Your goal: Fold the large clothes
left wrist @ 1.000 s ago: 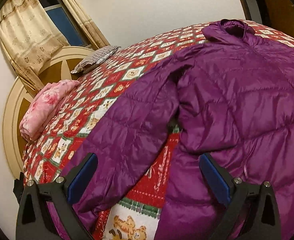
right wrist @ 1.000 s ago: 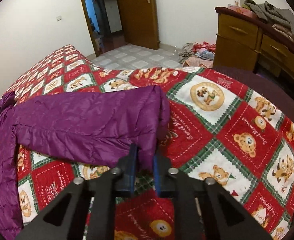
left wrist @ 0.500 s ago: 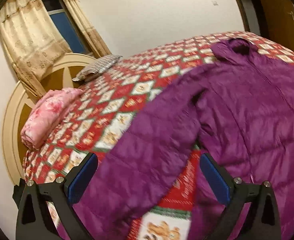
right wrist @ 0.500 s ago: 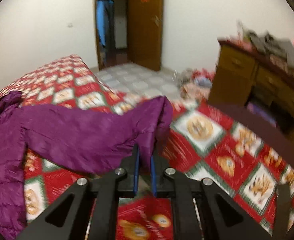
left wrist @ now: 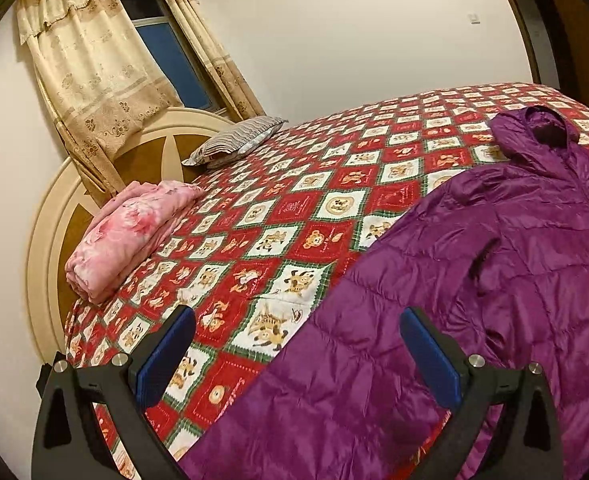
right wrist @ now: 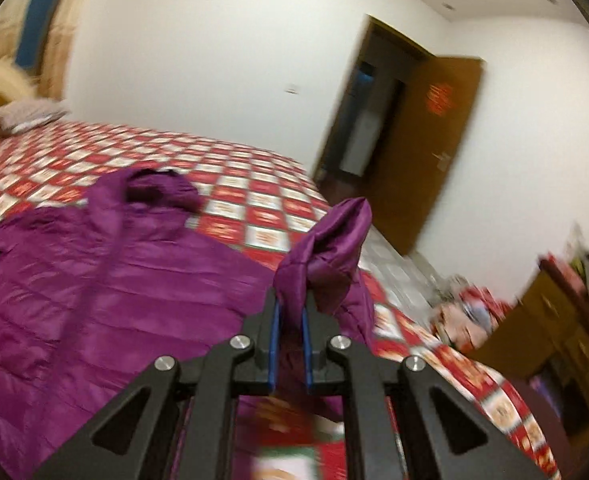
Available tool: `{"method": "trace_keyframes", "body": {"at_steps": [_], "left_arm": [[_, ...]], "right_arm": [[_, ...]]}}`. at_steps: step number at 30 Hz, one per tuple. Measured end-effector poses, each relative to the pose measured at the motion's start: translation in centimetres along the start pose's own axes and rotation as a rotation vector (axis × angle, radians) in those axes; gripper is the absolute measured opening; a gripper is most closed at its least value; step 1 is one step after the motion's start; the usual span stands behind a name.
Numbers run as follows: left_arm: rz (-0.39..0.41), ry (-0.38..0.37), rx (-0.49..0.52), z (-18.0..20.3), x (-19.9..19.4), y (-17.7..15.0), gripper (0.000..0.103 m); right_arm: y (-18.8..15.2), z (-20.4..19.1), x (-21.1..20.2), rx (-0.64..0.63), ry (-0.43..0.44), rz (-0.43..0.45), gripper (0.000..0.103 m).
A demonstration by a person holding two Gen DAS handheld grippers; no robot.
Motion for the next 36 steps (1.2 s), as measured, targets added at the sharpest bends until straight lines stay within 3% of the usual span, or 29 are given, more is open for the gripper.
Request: {"method": "trace_keyframes", "body": {"at_steps": [10, 18, 20, 21, 23, 29, 32, 34, 36], "left_arm": [[-0.03, 0.051, -0.004, -1.9, 3.2, -0.6, 0.102], [-0.064, 0.089, -0.022, -3.4, 4.6, -0.8, 0.102], [-0.06, 0.091, -0.013, -3.1, 4.4, -0.5, 0.102], [-0.057, 0.091, -0.01, -3.0, 4.3, -0.3, 0.102], [-0.038, 0.097, -0.003, -2.5, 3.7, 0.5, 0.102], [-0.01, 0.107, -0.041, -1.0, 2.3, 3.9, 0.102], [0.015, 0.064, -0.037, 1.9, 1.5, 5.8, 0.102], [0.038, 0.031, -0.008, 4.7, 1.0, 7.1, 0.102], [0.047, -0.024, 0.005, 7.8, 0.9, 8.3, 0.102]], "right_arm": [[1.4, -14.6, -0.9, -0.178, 0.158, 0.075, 0.011], [0.8, -22.3, -2.5, -0.279, 0.261, 0.085, 0.012], [0.0, -23.8, -2.9, -0.313, 0.292, 0.078, 0.017], [-0.3, -24.3, -3.0, -0.332, 0.333, 0.066, 0.034], [-0.7, -24.5, -4.0, -0.354, 0.45, 0.047, 0.052], [0.5, -19.2, -8.2, -0.3, 0.575, 0.091, 0.057], [1.4, -14.7, -6.8, -0.217, 0.532, 0.081, 0.056], [1.7, -11.7, -3.7, -0.16, 0.439, 0.04, 0.052], [1.5, -7.7, 1.9, -0.031, 0.335, -0.073, 0.031]]}}
Point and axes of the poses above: each gripper's, at about its wrist camera, not at the fingertips, and x roughly the way its jaws point, z to its right, y to its top, the point moved 1 cm from there along x, roughly the way its jaws point, and after that the axes turned 15 degrees about -y, right-handed, at the moved point
